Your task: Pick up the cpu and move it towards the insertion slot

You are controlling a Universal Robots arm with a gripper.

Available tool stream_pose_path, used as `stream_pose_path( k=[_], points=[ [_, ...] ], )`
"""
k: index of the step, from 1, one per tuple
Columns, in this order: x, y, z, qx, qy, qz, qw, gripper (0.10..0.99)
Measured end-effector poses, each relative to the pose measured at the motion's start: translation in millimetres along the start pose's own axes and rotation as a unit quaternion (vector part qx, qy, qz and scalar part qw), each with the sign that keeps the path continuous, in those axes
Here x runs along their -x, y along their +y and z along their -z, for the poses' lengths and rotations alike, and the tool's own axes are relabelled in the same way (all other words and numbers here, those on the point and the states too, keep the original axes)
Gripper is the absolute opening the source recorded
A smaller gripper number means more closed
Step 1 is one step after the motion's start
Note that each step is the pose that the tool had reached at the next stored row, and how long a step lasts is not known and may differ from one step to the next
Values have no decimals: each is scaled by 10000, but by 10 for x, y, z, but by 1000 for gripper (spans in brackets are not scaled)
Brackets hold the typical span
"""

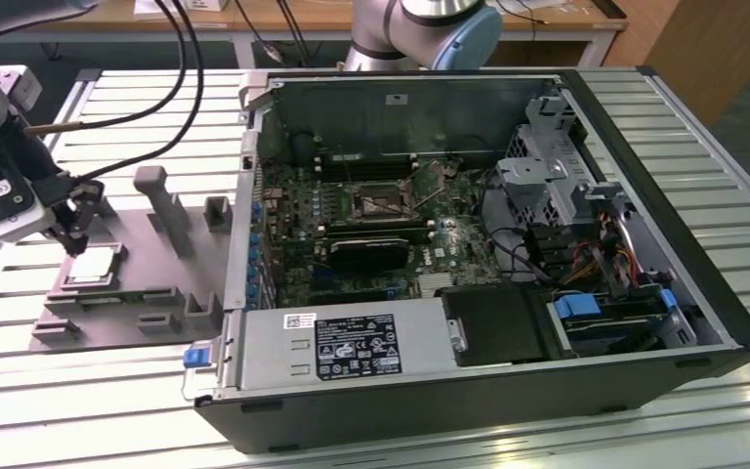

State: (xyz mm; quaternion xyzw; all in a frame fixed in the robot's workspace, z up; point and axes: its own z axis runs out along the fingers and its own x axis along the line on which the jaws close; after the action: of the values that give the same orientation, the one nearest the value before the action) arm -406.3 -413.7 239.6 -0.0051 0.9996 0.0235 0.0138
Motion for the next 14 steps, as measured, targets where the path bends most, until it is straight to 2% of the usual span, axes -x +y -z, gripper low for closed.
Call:
stream_pose_path(
  k=[14],
  points=[
    [-53,24,-181,-2,-3,-76,10000,102]
  ],
)
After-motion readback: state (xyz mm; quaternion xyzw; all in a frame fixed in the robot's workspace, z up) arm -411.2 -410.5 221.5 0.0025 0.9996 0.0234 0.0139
